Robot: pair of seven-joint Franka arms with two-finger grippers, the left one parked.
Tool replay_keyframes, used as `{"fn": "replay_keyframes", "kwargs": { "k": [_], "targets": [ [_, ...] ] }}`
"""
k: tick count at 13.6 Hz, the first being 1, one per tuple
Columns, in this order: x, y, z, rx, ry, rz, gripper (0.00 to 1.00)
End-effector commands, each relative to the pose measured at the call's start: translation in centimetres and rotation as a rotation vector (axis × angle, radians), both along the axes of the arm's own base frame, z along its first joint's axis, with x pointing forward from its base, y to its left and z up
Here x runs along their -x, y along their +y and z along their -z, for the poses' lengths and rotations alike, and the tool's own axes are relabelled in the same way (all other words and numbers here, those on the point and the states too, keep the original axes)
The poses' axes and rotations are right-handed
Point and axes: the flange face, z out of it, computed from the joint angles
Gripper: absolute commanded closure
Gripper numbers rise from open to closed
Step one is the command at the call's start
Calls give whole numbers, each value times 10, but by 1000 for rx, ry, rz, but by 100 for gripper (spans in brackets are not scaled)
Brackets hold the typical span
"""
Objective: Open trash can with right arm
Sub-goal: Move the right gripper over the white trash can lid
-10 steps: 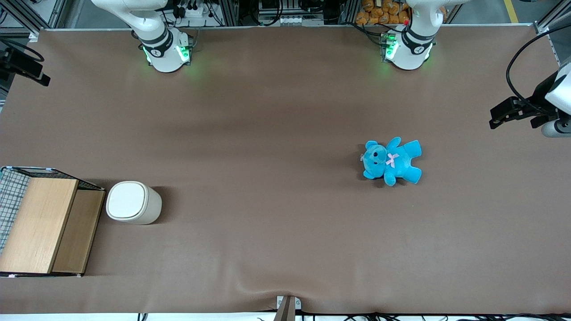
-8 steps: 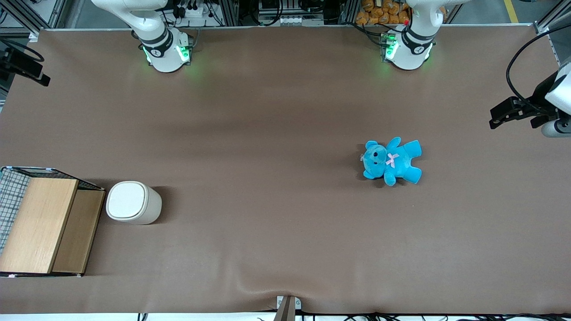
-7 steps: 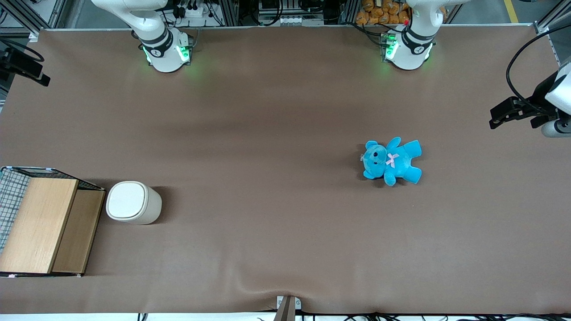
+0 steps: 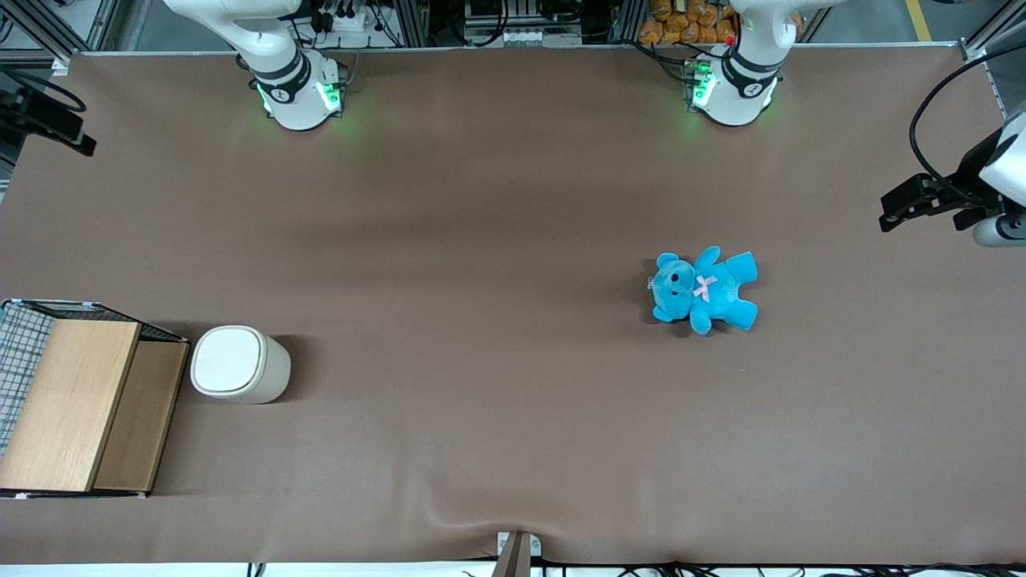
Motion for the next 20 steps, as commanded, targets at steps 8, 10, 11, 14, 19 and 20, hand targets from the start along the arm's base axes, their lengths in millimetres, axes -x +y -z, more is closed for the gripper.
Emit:
{"fn": "replay_keyframes", "kwargs": {
  "k": [8, 10, 11, 14, 19, 20],
  "targets": [
    [-97, 0, 128, 47, 45, 1, 0],
    [-109, -1, 146, 49, 37, 0, 1],
    [-115, -4, 157, 47, 39, -4, 7],
    [-136, -7, 193, 47, 19, -21, 60],
    [-164, -30, 273, 28, 34, -61, 100],
    [-167, -32, 286, 23, 43, -79, 100]
  ]
}}
